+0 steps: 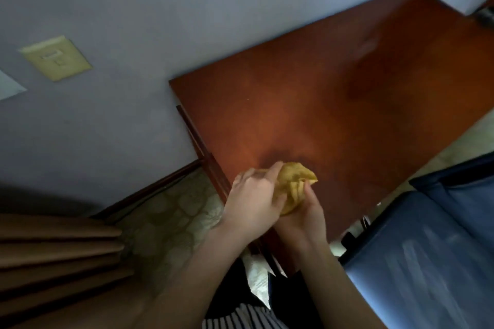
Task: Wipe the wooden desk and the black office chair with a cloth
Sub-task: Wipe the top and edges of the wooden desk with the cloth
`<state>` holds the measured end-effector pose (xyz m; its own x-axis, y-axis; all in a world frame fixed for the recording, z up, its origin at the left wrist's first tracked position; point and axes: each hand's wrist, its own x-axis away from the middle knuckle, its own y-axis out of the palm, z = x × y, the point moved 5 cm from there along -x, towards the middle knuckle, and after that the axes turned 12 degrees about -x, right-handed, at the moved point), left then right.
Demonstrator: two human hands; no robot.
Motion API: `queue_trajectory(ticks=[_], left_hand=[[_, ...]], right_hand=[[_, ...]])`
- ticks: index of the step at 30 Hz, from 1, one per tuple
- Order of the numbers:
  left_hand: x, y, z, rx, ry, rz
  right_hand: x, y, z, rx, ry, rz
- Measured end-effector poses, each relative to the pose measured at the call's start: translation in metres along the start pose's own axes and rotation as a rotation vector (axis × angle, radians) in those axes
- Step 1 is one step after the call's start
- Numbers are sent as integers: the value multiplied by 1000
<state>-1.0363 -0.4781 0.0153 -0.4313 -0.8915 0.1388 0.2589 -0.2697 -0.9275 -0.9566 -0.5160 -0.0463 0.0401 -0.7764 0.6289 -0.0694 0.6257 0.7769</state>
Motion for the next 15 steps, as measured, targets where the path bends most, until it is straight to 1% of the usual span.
queue_trajectory(ticks=[3,5,6,8,10,11,13,15], left_hand=[[9,21,5,33,59,-54],[15,39,12,15,75,-96],[18,47,16,6,75,-119],[23,64,24,-18,72,-163],[29,81,28,-29,50,-224],[33,89,30,-38,19,-258],[40,102,31,-75,-51,-319],[46,113,30,-96,-134,-366]], right_hand=[[19,-33,-47,39,-208,81],[37,-50,-85,161,-418,115],[46,-58,-106,278,-547,142],[62,-67,-144,622,-799,279],[63,-70,-171,903,-921,385],[57,-69,-181,1011,-939,388],[40,-60,-189,1278,-983,332],[17,-47,-179,1651,-1001,215]])
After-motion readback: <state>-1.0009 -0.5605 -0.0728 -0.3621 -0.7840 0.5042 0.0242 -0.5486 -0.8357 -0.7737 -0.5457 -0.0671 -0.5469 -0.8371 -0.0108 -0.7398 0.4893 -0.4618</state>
